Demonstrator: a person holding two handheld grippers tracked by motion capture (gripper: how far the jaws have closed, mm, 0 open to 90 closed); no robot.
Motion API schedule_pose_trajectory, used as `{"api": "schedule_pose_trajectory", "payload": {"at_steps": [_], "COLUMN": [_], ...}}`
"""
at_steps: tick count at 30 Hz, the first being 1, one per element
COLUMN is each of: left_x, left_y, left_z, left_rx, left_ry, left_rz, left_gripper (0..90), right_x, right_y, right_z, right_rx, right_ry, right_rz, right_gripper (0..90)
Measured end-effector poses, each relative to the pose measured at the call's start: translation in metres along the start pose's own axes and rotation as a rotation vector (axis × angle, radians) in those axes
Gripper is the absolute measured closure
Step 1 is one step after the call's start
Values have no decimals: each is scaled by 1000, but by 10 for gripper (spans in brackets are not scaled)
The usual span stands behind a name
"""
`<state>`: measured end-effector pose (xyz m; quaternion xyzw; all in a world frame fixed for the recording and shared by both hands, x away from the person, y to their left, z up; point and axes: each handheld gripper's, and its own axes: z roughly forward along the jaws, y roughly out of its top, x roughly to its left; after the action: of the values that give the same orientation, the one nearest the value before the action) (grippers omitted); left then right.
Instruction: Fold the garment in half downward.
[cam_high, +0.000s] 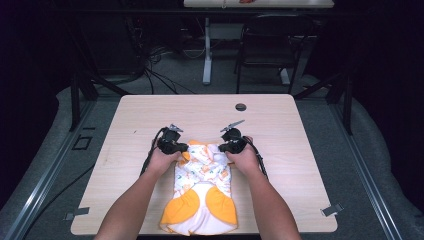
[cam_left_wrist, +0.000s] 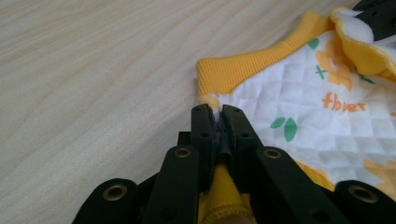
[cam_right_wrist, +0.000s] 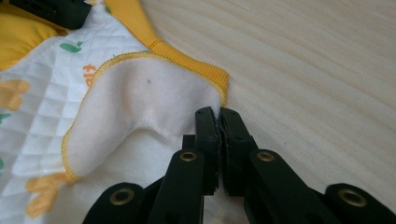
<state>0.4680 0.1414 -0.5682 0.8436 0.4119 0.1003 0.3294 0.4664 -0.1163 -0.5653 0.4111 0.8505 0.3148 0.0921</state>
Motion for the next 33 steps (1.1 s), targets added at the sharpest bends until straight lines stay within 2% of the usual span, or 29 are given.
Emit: {"api": "schedule_pose_trajectory", "payload": {"at_steps": [7, 11, 13, 14, 16, 18, 22, 26, 33], "left_x": [0, 0, 0, 0, 0, 0, 1, 0, -1], "left_y": [1, 3, 4, 5, 6, 6, 7, 12, 21], "left_z": [-2, -5, -6, -8, -9, -11, -14, -19, -30], "left_rx": [-3, -8, -12, -11, -19, -23, -30, -34, -67], "left_ry": [-13, -12, -9, -7, -9, -12, -12, -7, -1], "left_rz": [-4, -1, 1, 6, 5, 1, -4, 10, 18], "left_gripper": [843, 845, 845, 846, 846, 846, 847, 847, 847], "right_x": [1, 2, 3, 3, 3, 4, 5, 4, 5], "right_y": [2, 6, 7, 10, 11, 13, 16, 16, 24], "right_z": [-3, -6, -6, -10, -11, -14, -16, -19, -31], "right_rx": [1, 16, -12, 12, 4, 18, 6, 3, -21], "right_ry": [-6, -14, -13, -14, -15, -19, -17, -17, -22], "right_rz": [1, -21, -8, -29, -26, -37, -32, -36, -49], "right_gripper": [872, 873, 873, 872, 872, 873, 872, 873, 873]}}
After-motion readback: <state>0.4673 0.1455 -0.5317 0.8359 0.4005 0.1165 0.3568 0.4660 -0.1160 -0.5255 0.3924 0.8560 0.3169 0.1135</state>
